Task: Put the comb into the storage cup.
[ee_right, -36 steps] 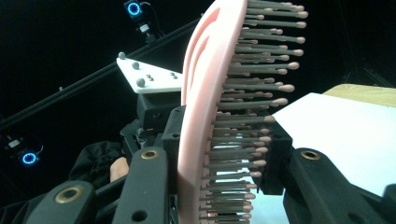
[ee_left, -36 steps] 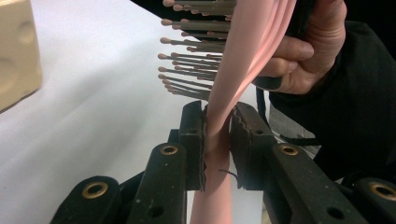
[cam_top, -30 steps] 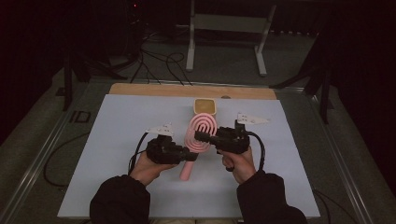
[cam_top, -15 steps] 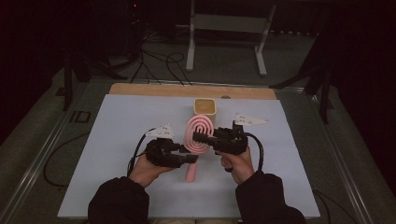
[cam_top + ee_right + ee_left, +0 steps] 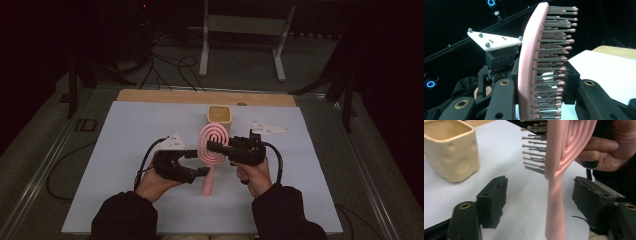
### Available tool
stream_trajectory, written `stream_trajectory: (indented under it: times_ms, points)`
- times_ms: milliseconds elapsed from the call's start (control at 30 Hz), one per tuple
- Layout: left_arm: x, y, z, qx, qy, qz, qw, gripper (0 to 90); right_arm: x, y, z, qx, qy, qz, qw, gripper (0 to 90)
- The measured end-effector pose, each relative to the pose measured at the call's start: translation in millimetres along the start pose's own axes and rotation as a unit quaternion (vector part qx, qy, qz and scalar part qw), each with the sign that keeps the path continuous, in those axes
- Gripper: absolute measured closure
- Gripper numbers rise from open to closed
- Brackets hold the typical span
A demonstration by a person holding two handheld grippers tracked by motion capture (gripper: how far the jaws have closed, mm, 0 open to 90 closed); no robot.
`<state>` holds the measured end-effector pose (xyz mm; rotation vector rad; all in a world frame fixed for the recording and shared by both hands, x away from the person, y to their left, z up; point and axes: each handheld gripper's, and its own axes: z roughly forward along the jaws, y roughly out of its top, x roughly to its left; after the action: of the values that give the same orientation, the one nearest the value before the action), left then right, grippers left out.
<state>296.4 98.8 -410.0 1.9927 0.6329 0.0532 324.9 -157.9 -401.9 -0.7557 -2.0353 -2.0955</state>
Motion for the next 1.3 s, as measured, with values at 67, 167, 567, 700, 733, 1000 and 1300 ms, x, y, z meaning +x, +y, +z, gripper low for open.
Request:
stream_trajectory:
  times_ms: [67, 167, 567, 700, 733, 1000, 1300]
  points:
    - [-0.9, -1.7, -2.5, -0.004, 0.019, 0.003, 0.9998, 22.3, -0.2, 0.3, -0.7, -0.003, -0.004, -0.001, 1.0, 64.0]
    - [-0.7, -3.5, -6.1, -0.009, 0.034, 0.003, 0.9994, 17.0, -0.2, 0.5, -1.3, -0.003, -0.008, -0.001, 1.0, 64.0]
    - [7.0, -22.3, -23.1, -0.032, 0.115, 0.013, 0.9928, 0.0, -0.7, 1.3, -2.0, -0.004, -0.024, -0.005, 0.9997, 64.0]
    - [8.7, -30.9, -29.3, -0.038, 0.144, 0.017, 0.9887, 0.0, -0.1, 1.2, -1.4, -0.004, -0.026, -0.007, 0.9996, 64.0]
    - [9.4, -33.5, -30.9, -0.042, 0.149, 0.016, 0.9879, 0.0, 0.3, 1.2, -1.3, -0.003, -0.027, -0.007, 0.9996, 64.0]
    - [20.5, -60.3, -48.0, -0.052, 0.188, -0.011, 0.9808, 0.0, 1.6, 1.7, -1.6, -0.002, -0.029, -0.01, 0.9995, 64.0]
    - [27.0, -98.3, -68.2, -0.084, 0.22, -0.036, 0.9712, 0.0, 1.3, 2.5, -2.7, -0.001, -0.038, -0.011, 0.9992, 64.0]
